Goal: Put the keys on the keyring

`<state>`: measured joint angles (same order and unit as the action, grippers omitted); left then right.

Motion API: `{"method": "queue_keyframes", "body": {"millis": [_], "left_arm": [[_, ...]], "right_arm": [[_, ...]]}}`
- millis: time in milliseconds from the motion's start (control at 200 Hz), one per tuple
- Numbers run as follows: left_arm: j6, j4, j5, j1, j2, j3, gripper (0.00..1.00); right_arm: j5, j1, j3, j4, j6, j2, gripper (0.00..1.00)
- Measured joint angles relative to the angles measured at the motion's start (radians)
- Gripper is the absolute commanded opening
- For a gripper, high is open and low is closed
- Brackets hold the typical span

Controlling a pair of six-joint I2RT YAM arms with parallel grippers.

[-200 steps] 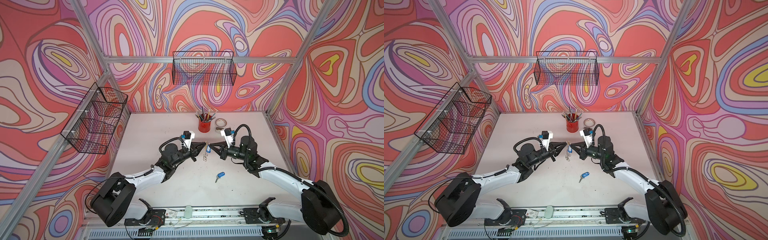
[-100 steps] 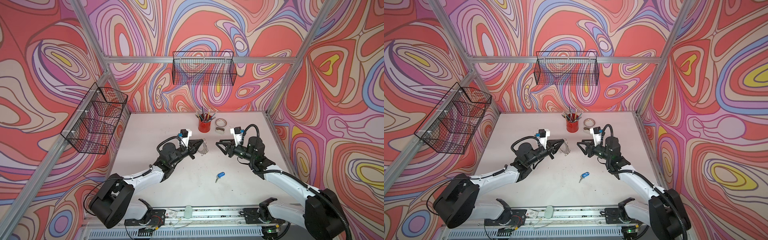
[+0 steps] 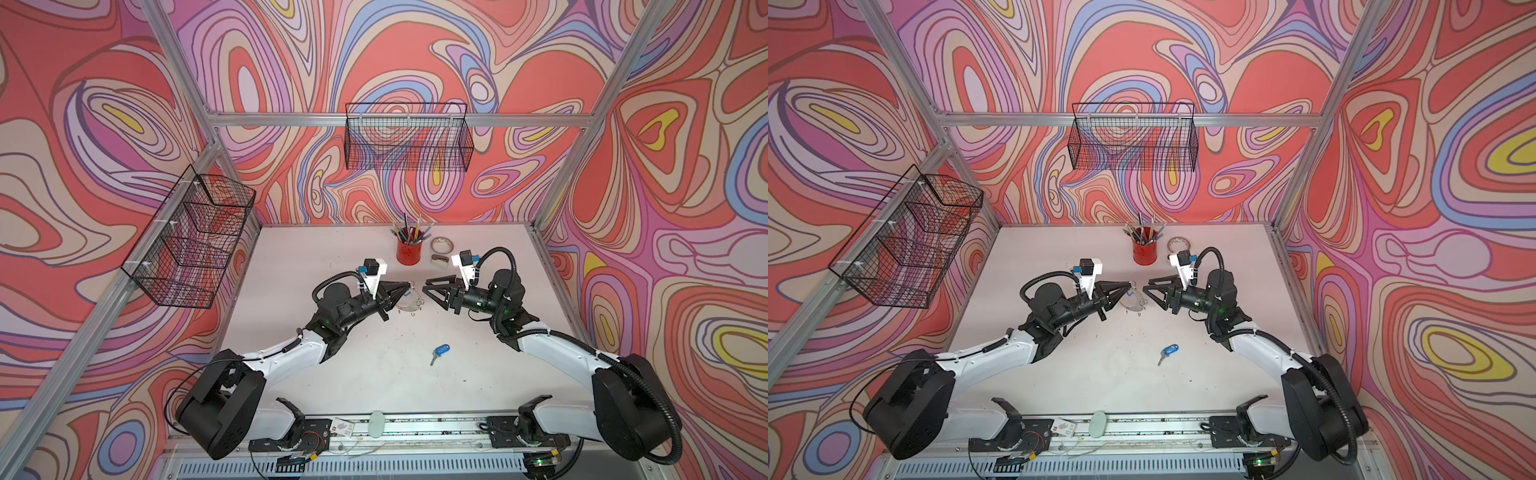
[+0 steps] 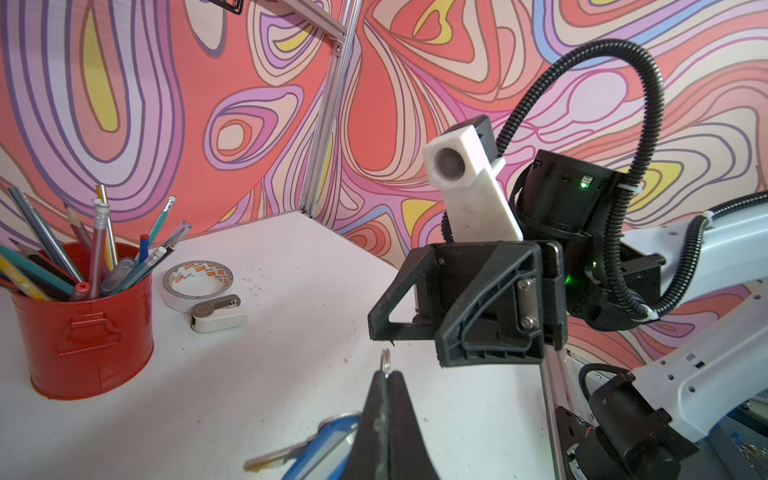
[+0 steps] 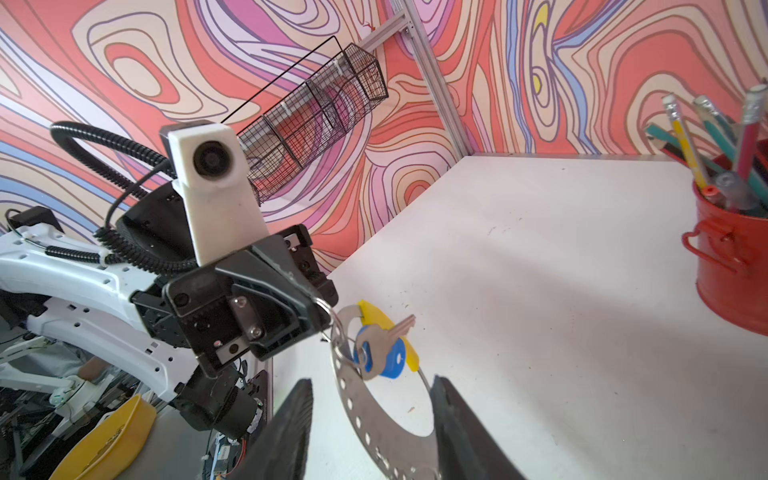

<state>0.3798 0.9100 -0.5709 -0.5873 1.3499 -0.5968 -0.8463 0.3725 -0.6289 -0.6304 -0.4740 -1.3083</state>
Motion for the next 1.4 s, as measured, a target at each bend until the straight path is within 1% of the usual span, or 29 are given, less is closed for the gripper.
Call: {"method": "queue_keyframes", "body": {"millis": [130, 341, 406, 471, 546, 611, 806, 921, 941, 1232, 1337, 1402], "left_arm": [[0.017, 0.006, -0.020, 0.000, 0.021, -0.004, 0.00], [0.035, 0.023, -0.043, 0.000, 0.037, -0.004, 0.00], [0.036, 0.024, -0.047, 0.000, 0.039, -0.004, 0.00], [0.036, 0.026, -0.049, 0.000, 0.039, -0.004, 0.00], [0.036, 0.026, -0.051, 0.000, 0.039, -0.004, 0.00], [0.036, 0.026, -0.054, 0.000, 0.040, -0.004, 0.00], [0.036, 0.029, -0.061, 0.000, 0.053, -0.006, 0.00], [0.033, 0.024, -0.061, 0.007, 0.057, -0.006, 0.00], [0.033, 0.023, -0.062, 0.009, 0.058, -0.006, 0.00], [0.013, -0.016, -0.065, 0.013, 0.058, -0.014, 0.00], [0.006, -0.054, -0.085, 0.023, 0.058, -0.034, 0.12], [-0.005, -0.093, -0.102, 0.033, 0.052, -0.048, 0.22]], "right_arm": [[-0.019, 0.019, -0.013, -0.013, -0.004, -0.036, 0.42], [-0.032, 0.049, -0.029, -0.013, -0.008, -0.072, 0.25], [-0.034, 0.052, -0.034, -0.013, -0.008, -0.074, 0.24], [-0.034, 0.053, -0.035, -0.013, -0.009, -0.075, 0.20], [-0.035, 0.053, -0.035, -0.013, -0.010, -0.075, 0.18], [-0.035, 0.053, -0.035, -0.013, -0.011, -0.076, 0.15], [-0.036, 0.053, -0.039, -0.018, -0.019, -0.083, 0.10], [-0.035, 0.051, -0.042, -0.030, -0.028, -0.098, 0.03], [-0.034, 0.050, -0.043, -0.032, -0.031, -0.100, 0.00], [-0.030, 0.050, -0.045, -0.035, -0.033, -0.121, 0.00], [-0.026, 0.050, -0.045, -0.035, -0.031, -0.121, 0.00], [-0.023, 0.050, -0.045, -0.035, -0.023, -0.121, 0.00]]}}
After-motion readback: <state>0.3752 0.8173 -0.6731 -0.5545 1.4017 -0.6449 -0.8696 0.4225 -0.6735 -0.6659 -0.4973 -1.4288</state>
